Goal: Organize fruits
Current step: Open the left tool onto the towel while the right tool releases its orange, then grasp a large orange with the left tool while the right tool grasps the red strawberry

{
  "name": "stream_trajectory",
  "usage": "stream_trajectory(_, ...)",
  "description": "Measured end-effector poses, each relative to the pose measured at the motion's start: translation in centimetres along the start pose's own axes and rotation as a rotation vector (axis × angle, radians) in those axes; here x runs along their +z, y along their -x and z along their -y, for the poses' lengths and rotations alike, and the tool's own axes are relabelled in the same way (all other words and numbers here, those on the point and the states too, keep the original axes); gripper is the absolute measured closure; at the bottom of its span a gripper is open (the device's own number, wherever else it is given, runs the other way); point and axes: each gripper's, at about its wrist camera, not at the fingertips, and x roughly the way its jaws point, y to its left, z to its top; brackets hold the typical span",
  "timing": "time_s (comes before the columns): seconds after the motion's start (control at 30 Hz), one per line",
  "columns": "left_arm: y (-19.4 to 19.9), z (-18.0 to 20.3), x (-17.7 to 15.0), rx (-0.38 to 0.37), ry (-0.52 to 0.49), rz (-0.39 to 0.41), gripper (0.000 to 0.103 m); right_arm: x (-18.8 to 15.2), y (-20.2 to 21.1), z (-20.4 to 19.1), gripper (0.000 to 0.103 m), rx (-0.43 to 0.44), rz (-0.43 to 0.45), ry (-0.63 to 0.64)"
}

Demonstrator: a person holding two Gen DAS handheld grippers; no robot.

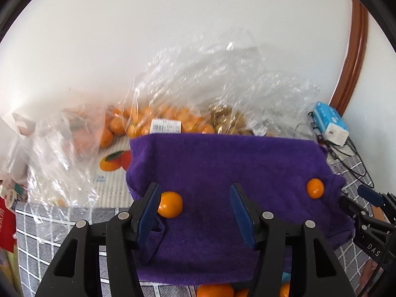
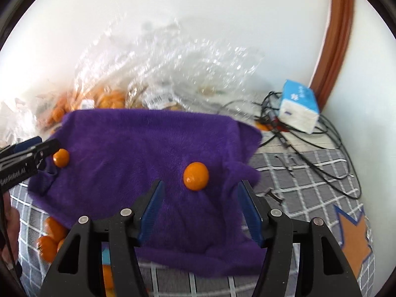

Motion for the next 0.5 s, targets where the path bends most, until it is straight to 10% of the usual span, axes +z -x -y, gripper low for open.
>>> stream_trajectory(0.5, 8.1, -3.3, -6.9, 0.064, 0.016, 0.037, 0.047, -4.6, 6.5, -1.1, 0.042, 0.018, 0.028, 0.017)
